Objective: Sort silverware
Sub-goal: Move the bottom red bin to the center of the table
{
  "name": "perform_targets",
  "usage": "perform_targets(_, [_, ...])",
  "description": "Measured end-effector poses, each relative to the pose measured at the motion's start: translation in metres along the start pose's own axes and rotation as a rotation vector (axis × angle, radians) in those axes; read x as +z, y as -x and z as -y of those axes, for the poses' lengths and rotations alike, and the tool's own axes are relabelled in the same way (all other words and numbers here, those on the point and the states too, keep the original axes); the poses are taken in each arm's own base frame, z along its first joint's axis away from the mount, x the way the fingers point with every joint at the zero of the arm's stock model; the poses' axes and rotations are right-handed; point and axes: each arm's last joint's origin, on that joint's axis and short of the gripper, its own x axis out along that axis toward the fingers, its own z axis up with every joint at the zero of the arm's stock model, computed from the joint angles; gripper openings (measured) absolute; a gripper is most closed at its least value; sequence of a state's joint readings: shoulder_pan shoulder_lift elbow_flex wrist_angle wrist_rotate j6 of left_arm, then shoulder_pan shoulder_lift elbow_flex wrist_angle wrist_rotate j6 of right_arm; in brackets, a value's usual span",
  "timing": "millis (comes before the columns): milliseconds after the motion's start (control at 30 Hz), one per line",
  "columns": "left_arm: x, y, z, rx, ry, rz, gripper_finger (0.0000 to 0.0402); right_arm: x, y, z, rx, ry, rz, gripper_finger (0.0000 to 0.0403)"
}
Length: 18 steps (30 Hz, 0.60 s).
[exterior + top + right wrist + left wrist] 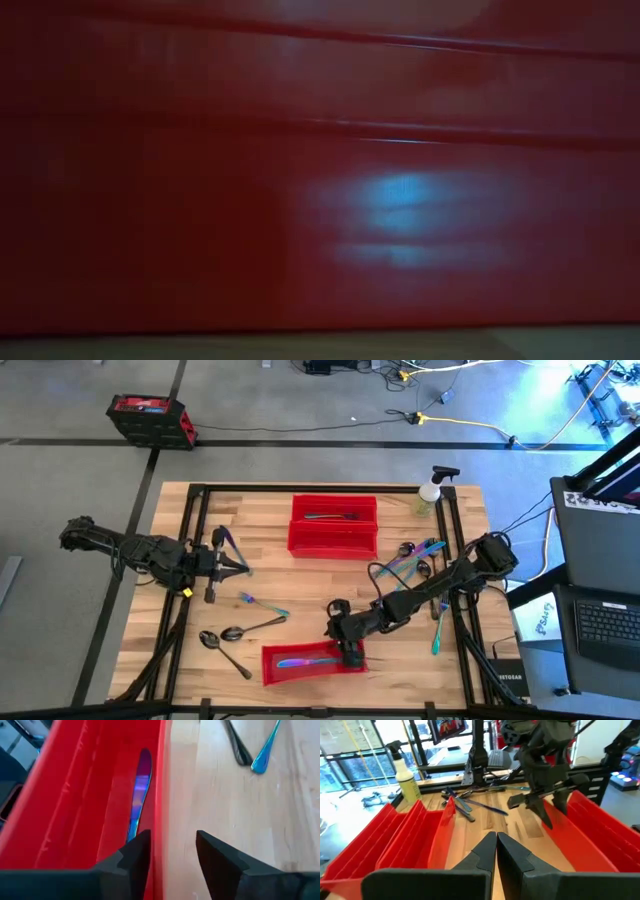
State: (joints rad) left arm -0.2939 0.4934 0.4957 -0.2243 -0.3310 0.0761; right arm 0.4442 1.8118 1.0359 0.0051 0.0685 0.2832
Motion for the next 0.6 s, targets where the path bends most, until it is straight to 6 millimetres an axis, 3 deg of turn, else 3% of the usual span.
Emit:
perform_targets(267, [-0.003, 0.000, 0.000, 0.008, -0.003, -0.031, 0.0000, -0.001, -0.002, 0.001, -0.027, -0.003, 0.000, 0.0011])
perform_targets(433, [-0.003, 0.000, 0.000, 0.008, -0.007, -0.031, 0.0000, 0.001, -0.001, 0.000, -0.028, -0.005, 0.002, 0.0010])
perform_targets(600, [-0.003, 0.000, 0.000, 0.014, -0.022, -0.036, 0.0000, 0.017, 0.002, -0.002, -0.028, -0.001, 0.015, 0.0003])
